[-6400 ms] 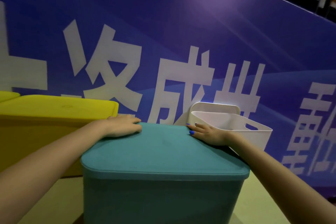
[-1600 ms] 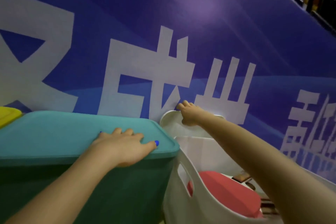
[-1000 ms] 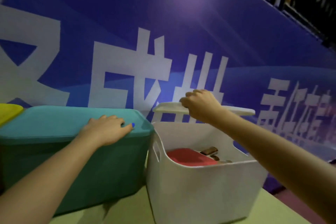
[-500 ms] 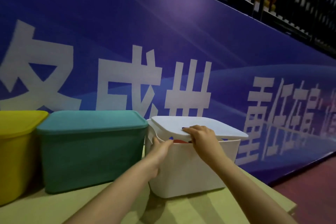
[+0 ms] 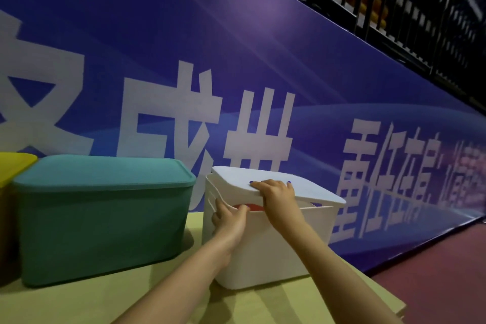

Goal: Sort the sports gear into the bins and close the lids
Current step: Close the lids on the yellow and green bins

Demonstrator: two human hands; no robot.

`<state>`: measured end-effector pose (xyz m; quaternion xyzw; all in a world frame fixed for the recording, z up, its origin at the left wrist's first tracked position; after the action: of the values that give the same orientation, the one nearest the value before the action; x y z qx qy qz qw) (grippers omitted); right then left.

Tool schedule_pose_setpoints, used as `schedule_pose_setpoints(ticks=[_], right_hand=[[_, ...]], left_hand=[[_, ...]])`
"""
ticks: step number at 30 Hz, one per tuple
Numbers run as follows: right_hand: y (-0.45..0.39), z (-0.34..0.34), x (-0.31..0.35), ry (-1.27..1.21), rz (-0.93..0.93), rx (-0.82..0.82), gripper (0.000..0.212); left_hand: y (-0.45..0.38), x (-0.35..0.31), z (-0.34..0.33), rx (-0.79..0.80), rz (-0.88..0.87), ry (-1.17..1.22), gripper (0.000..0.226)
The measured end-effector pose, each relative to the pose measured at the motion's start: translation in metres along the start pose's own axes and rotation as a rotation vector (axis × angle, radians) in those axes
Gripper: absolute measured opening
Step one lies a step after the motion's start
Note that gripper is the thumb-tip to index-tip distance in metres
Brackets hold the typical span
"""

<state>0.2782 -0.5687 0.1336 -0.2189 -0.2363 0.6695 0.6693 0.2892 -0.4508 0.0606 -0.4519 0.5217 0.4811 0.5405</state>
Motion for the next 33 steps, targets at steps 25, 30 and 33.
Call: schedule_pose_setpoints(ticks=[25,30,33], right_hand=[[0.022,0.012,-0.007,-0.157,0.057,0.151,0.055],[0.027,0.005,-0.002,-0.113,0.084,0.212,0.059],[0.026,0.008,0.007,-0.216,0.097,0.212,0.05]], left_hand=[[-0.016,-0.042,0.022,0.252,-0.6,-0.763,0.071],[-0.019,-0.041,0.029,0.246,-0.607,-0.833,0.072],[-0.018,-0.04,0.034,0.196,-0.623,-0.807,0.088]])
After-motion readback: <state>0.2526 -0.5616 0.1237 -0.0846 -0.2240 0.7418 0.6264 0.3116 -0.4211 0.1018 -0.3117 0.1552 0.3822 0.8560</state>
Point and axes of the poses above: each hand's wrist, its own y-axis away from the middle knuckle, its own z-axis out of the back of the hand, x = y × z, the point moved 6 cm from there along -y, towards the middle knuckle, and after that the axes turned 1 degree about y, right-handed, at the moved point
